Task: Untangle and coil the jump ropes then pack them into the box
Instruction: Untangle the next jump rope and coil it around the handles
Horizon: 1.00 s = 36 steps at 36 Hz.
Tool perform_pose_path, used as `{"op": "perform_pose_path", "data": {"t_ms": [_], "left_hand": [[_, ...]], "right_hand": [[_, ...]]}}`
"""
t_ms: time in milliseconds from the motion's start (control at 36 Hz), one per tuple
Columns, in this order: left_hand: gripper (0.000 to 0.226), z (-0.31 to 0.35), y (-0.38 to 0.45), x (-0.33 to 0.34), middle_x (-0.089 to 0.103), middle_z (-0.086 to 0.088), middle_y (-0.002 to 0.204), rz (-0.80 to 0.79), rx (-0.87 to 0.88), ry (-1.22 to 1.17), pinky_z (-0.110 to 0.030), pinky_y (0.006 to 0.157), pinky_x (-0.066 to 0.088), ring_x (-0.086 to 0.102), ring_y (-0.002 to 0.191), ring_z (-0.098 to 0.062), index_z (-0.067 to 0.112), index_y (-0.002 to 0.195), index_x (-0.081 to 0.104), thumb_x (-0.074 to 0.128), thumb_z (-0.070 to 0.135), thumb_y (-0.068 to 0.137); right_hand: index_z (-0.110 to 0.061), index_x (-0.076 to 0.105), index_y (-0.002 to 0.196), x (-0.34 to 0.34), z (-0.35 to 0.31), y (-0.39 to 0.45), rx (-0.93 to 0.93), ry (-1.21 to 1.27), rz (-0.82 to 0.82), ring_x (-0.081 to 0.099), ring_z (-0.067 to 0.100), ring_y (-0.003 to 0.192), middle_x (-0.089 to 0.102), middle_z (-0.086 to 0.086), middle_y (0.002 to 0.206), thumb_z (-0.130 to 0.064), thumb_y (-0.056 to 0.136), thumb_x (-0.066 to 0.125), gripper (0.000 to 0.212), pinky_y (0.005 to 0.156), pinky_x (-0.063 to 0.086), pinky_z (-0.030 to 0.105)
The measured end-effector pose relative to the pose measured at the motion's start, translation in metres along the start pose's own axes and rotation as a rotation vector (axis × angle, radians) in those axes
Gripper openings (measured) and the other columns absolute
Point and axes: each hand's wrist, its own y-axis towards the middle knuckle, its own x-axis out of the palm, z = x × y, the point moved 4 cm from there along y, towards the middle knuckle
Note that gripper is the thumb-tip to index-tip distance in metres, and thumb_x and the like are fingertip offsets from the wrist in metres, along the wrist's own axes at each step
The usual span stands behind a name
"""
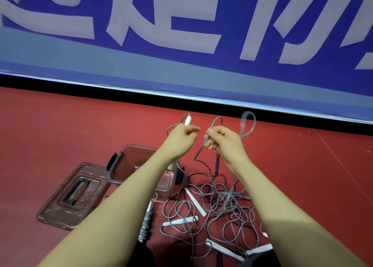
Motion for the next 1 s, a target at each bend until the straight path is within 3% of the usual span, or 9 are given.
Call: {"op": "perform_pose_path", "data": {"t_ms": [139,333,444,500,611,722,806,861,1000], "left_hand": [[0.025,-0.012,-0.011,0.015,0.05,0.003,0.086,-0.169,0.038,0.182,-0.02,0.064,0.038,0.05,0.073,-0.013,0.017,0.11,0.068,0.059,0.014,0.087],[0.017,-0.007,-0.005,0.01,0.052,-0.001,0.082,0.056,0.15,0.203,-0.026,0.073,0.039,0.05,0.075,-0.013,0.014,0.1,0.074,0.064,0.024,0.089],[0.018,0.001,-0.002,0.005,0.043,0.004,0.075,0.162,0.152,0.211,-0.032,0.073,0.042,0.05,0.078,-0.019,0.016,0.096,0.074,0.062,0.029,0.091],[0.019,0.01,-0.001,0.002,0.041,0.004,0.074,0.197,0.171,0.174,-0.032,0.071,0.041,0.048,0.075,-0.018,0.015,0.093,0.073,0.06,0.029,0.091],[0.018,0.025,-0.001,-0.005,0.039,0.005,0.073,0.239,0.24,0.1,-0.028,0.065,0.035,0.043,0.071,-0.015,0.015,0.09,0.073,0.061,0.027,0.091],[0.017,0.032,0.0,-0.01,0.038,0.007,0.073,0.268,0.288,0.061,-0.027,0.065,0.033,0.041,0.068,-0.007,0.016,0.091,0.073,0.061,0.026,0.092],[0.018,0.033,0.0,-0.013,0.037,0.009,0.073,0.266,0.299,0.035,-0.02,0.066,0.033,0.041,0.067,-0.004,0.014,0.1,0.073,0.06,0.025,0.092],[0.026,0.033,-0.001,-0.011,0.038,0.009,0.078,0.228,0.287,0.048,-0.014,0.07,0.034,0.042,0.071,-0.003,0.015,0.116,0.067,0.057,0.025,0.094],[0.056,0.017,-0.003,-0.001,0.033,-0.004,0.124,0.072,0.093,-0.028,-0.023,0.096,0.033,0.044,0.106,-0.018,0.014,0.148,0.029,0.044,0.034,0.099]], "right_hand": [[-0.006,0.056,0.076,-0.003,-0.015,0.004,-0.006,0.35,0.082,0.056,0.008,0.051,0.06,0.004,0.065,-0.005,0.097,0.047,0.023,0.056,0.047,0.018],[-0.005,0.054,0.08,-0.003,-0.029,0.005,-0.021,0.631,0.076,0.057,0.009,0.053,0.062,0.002,0.063,-0.004,0.097,0.046,0.018,0.056,0.049,0.019],[-0.003,0.059,0.099,-0.011,-0.022,0.007,0.028,0.681,0.082,0.062,0.013,0.064,0.067,0.007,0.083,-0.027,0.102,0.036,0.034,0.056,0.047,0.02],[-0.003,0.06,0.111,-0.016,-0.008,0.006,0.118,0.52,0.08,0.061,0.016,0.072,0.068,0.01,0.098,-0.028,0.103,0.031,0.039,0.058,0.044,0.022],[-0.014,0.06,0.117,-0.014,0.018,0.002,0.18,-0.307,-0.081,0.055,0.015,0.092,0.063,0.011,0.121,-0.001,0.091,0.045,0.033,0.068,0.041,0.022],[-0.01,0.06,0.12,-0.011,0.033,-0.002,0.134,-0.702,-0.244,0.054,0.016,0.1,0.062,0.007,0.113,-0.006,0.089,0.058,0.032,0.08,0.039,0.023],[-0.011,0.068,0.085,-0.014,0.032,-0.001,0.052,-0.735,-0.133,0.062,0.021,0.077,0.069,0.009,0.081,-0.015,0.089,0.062,0.008,0.075,0.045,0.031],[-0.014,0.063,0.069,-0.014,0.028,0.0,0.035,-0.648,-0.088,0.059,0.016,0.059,0.064,0.007,0.063,-0.012,0.091,0.058,0.023,0.066,0.048,0.029],[-0.009,0.062,0.07,-0.011,0.01,0.002,0.004,-0.346,0.003,0.057,0.01,0.049,0.061,0.008,0.062,-0.004,0.095,0.05,0.028,0.055,0.047,0.022]]}}
